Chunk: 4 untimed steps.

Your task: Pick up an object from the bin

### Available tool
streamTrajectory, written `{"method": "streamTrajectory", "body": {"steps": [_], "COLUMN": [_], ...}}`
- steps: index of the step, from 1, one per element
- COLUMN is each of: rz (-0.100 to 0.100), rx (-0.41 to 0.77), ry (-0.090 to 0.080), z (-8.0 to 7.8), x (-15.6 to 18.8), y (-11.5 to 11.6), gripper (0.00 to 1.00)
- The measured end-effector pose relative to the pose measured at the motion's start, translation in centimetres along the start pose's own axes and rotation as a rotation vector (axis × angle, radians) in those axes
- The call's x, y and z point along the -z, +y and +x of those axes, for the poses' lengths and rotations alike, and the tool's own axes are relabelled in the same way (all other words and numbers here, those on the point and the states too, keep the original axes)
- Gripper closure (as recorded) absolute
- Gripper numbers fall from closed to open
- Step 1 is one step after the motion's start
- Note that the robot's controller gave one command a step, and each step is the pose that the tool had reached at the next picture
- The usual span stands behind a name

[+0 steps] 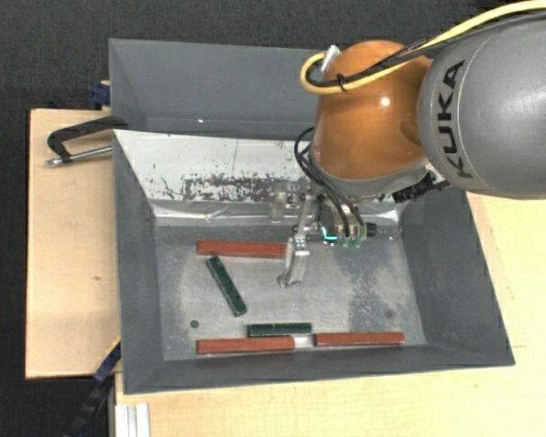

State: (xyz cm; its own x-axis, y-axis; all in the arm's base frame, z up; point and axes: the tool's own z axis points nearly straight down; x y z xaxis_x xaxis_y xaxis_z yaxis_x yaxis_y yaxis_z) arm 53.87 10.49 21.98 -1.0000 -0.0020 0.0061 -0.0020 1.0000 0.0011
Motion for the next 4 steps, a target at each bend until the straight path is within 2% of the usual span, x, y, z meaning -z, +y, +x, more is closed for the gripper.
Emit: {"method": "streamTrajectory", "body": {"steps": [1,2,3,4], "rz": [-0.001,-0.001,0.0,0.0], "rx": [-0.001,0.055,0.036,0.101], "ry": [-0.008,-0.014,-0.012,-0.01], "z": [-0.2,-0.3,-2.0,-3.7], "x": [0.4,-3.3,-9.4,-13.6], "y": [-0.1,-1.5,-3.8,-4.5], "gripper": [0.0,0.0,0.0,0.0]}}
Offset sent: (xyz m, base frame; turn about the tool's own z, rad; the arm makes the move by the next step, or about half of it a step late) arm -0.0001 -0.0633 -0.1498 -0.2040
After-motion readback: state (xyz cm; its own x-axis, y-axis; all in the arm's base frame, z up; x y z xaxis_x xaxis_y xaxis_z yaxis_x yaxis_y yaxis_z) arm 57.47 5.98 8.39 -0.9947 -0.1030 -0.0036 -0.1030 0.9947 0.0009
